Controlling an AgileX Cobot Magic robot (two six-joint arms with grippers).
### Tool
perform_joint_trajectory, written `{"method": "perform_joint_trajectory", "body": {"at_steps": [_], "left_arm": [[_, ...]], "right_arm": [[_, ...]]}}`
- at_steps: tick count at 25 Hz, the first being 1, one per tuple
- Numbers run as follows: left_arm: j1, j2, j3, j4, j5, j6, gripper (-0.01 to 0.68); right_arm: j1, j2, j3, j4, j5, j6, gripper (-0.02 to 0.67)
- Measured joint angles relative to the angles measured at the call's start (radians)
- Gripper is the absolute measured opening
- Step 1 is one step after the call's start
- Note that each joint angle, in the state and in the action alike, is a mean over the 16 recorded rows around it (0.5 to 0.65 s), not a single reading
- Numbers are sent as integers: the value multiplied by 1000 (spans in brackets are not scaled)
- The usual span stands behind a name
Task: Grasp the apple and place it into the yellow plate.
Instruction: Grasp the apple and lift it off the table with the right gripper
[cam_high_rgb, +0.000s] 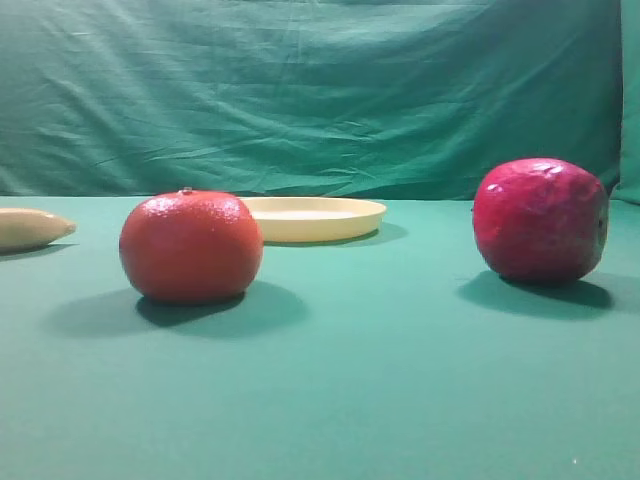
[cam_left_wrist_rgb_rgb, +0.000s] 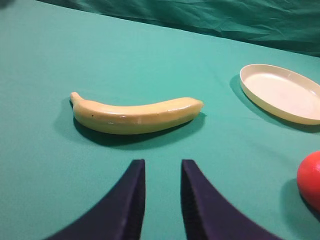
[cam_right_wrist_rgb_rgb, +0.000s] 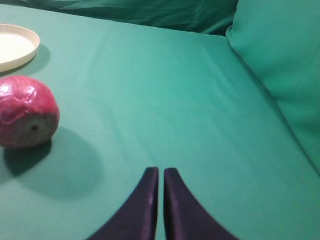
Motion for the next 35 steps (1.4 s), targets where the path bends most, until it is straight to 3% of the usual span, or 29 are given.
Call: {"method": "perform_joint_trajectory", "body": {"at_steps": [22,29,35], "left_arm": [[0,0,0,0,0,0,157],[0,0,0,0,0,0,157],[0,0,0,0,0,0,157]], "right_arm": [[0,0,1,-26,-23,-3,0],[0,0,3,-56,-208,51,0],[0,18,-7,-159,-418,241,0]]}}
